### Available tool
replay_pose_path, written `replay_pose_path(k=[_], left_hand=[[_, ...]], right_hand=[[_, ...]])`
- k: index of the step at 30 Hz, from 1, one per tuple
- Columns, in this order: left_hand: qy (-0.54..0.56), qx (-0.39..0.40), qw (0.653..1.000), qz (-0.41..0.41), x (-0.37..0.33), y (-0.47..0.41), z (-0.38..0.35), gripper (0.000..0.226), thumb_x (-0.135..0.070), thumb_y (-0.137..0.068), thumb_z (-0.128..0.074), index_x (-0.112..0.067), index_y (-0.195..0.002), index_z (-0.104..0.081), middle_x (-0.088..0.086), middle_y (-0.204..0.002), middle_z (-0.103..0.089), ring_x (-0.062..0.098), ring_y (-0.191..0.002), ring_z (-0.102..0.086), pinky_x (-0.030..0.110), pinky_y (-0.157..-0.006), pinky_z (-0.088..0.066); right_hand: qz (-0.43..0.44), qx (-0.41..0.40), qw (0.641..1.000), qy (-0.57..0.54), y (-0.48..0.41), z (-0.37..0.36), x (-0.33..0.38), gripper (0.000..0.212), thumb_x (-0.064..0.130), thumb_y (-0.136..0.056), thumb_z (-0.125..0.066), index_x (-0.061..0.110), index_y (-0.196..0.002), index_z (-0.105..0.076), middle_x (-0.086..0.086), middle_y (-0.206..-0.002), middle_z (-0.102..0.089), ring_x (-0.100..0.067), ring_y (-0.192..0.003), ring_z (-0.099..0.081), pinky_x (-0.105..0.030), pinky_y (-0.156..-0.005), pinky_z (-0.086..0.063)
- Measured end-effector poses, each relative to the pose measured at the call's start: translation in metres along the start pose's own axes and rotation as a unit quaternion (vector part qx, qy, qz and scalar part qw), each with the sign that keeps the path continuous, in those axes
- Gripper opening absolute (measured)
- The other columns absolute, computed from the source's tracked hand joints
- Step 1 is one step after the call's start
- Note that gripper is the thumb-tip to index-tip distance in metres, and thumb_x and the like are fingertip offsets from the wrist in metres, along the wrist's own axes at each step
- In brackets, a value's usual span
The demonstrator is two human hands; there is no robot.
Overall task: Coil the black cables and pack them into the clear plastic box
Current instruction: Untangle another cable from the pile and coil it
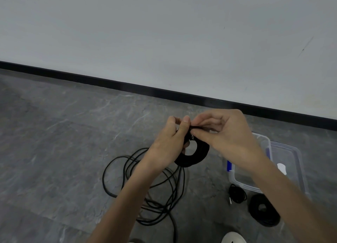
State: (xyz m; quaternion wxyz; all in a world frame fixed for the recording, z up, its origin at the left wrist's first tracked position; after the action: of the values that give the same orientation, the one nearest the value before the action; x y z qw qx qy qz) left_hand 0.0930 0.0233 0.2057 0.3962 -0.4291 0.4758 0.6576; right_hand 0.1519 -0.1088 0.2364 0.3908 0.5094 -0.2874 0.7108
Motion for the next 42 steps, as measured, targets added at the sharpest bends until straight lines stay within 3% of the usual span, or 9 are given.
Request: replay_pose_path(k=[10, 19, 24, 27, 31, 34, 36, 39, 42], left_hand=[[0.029, 0.008, 0.999, -0.022, -0.009, 0.003, 0.001, 0.029, -0.040, -0.103, -0.031, -0.016, -0.098, -0.047, -0.003, -0.067, -0.048, 0.001, -0.052, -0.046, 0.015, -0.051, -0.041], [0.020, 0.013, 0.999, -0.027, -0.007, 0.002, -0.001, 0.027, -0.039, -0.103, -0.032, -0.016, -0.099, -0.046, -0.001, -0.066, -0.047, 0.002, -0.051, -0.044, 0.015, -0.049, -0.041], [0.016, 0.021, 0.999, -0.017, -0.003, -0.001, -0.001, 0.036, -0.048, -0.099, -0.036, -0.015, -0.106, -0.049, -0.003, -0.066, -0.055, 0.007, -0.058, -0.051, 0.018, -0.055, -0.045], [-0.001, 0.033, 0.999, -0.023, -0.003, -0.002, 0.001, 0.048, -0.060, -0.087, -0.042, -0.020, -0.111, -0.051, -0.004, -0.080, -0.068, 0.010, -0.070, -0.064, 0.024, -0.069, -0.052], [-0.077, 0.029, 0.993, -0.086, 0.005, -0.005, 0.000, 0.028, -0.037, -0.094, -0.058, -0.029, -0.121, -0.052, -0.003, -0.100, -0.068, 0.018, -0.090, -0.068, 0.036, -0.081, -0.057], [-0.146, 0.003, 0.979, -0.144, 0.010, -0.008, -0.008, 0.029, -0.020, -0.096, -0.056, -0.028, -0.125, -0.055, -0.015, -0.090, -0.063, 0.003, -0.082, -0.063, 0.021, -0.072, -0.051], [-0.144, -0.016, 0.977, -0.154, 0.011, -0.010, -0.012, 0.029, -0.017, -0.096, -0.056, -0.028, -0.123, -0.056, -0.019, -0.089, -0.062, -0.004, -0.080, -0.061, 0.016, -0.072, -0.048], [-0.128, -0.034, 0.981, -0.141, 0.012, -0.014, -0.017, 0.030, -0.018, -0.097, -0.056, -0.029, -0.125, -0.055, -0.018, -0.097, -0.064, -0.001, -0.090, -0.063, 0.022, -0.079, -0.054], [-0.115, -0.050, 0.985, -0.121, 0.014, -0.019, -0.025, 0.033, -0.019, -0.097, -0.056, -0.028, -0.129, -0.053, -0.016, -0.102, -0.063, 0.004, -0.095, -0.064, 0.030, -0.085, -0.056]], right_hand=[[-0.055, 0.068, 0.996, -0.006, -0.002, 0.007, -0.004, 0.026, 0.020, -0.076, -0.078, 0.022, -0.102, -0.071, 0.010, -0.096, -0.074, 0.000, -0.093, -0.068, -0.022, -0.089, -0.053], [-0.032, 0.019, 0.998, 0.057, 0.000, 0.002, -0.001, 0.019, 0.008, -0.075, -0.078, 0.022, -0.087, -0.074, 0.011, -0.077, -0.074, 0.000, -0.073, -0.070, -0.017, -0.073, -0.056], [-0.031, -0.004, 0.998, 0.056, 0.001, 0.004, -0.001, 0.022, 0.007, -0.073, -0.080, 0.026, -0.082, -0.073, 0.014, -0.075, -0.073, 0.002, -0.072, -0.069, -0.015, -0.072, -0.056], [-0.043, -0.019, 0.998, 0.031, -0.002, 0.012, -0.006, 0.022, 0.006, -0.072, -0.081, 0.022, -0.086, -0.074, 0.010, -0.079, -0.074, -0.002, -0.075, -0.071, -0.021, -0.075, -0.058], [-0.040, -0.050, 0.998, 0.010, -0.006, 0.021, -0.017, 0.023, 0.005, -0.072, -0.080, 0.017, -0.090, -0.073, 0.007, -0.083, -0.074, -0.004, -0.080, -0.070, -0.026, -0.079, -0.058], [-0.049, -0.050, 0.997, 0.025, -0.007, 0.022, -0.025, 0.027, 0.005, -0.074, -0.079, 0.018, -0.096, -0.070, 0.008, -0.090, -0.072, -0.003, -0.086, -0.069, -0.029, -0.085, -0.057], [-0.055, -0.043, 0.997, 0.030, -0.008, 0.023, -0.030, 0.032, 0.010, -0.076, -0.078, 0.021, -0.104, -0.068, 0.008, -0.097, -0.071, -0.003, -0.092, -0.067, -0.032, -0.089, -0.055], [-0.108, -0.005, 0.993, 0.046, -0.007, 0.031, -0.036, 0.044, 0.028, -0.078, -0.077, 0.029, -0.118, -0.060, 0.009, -0.108, -0.068, -0.007, -0.100, -0.065, -0.033, -0.092, -0.053], [-0.181, 0.054, 0.982, 0.016, -0.002, 0.038, -0.041, 0.044, 0.026, -0.083, -0.074, 0.026, -0.123, -0.056, 0.001, -0.098, -0.073, -0.013, -0.089, -0.071, -0.034, -0.089, -0.055]])
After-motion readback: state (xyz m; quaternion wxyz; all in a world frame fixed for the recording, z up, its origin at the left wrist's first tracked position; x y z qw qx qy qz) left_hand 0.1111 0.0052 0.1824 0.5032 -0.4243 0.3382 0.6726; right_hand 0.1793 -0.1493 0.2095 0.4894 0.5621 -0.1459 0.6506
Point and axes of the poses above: each hand's wrist, its own y-axis away from the middle knuckle, its own z-axis out of the back of the hand, x = y × z, the point moved 1 cm from there along -y, towards the middle knuckle
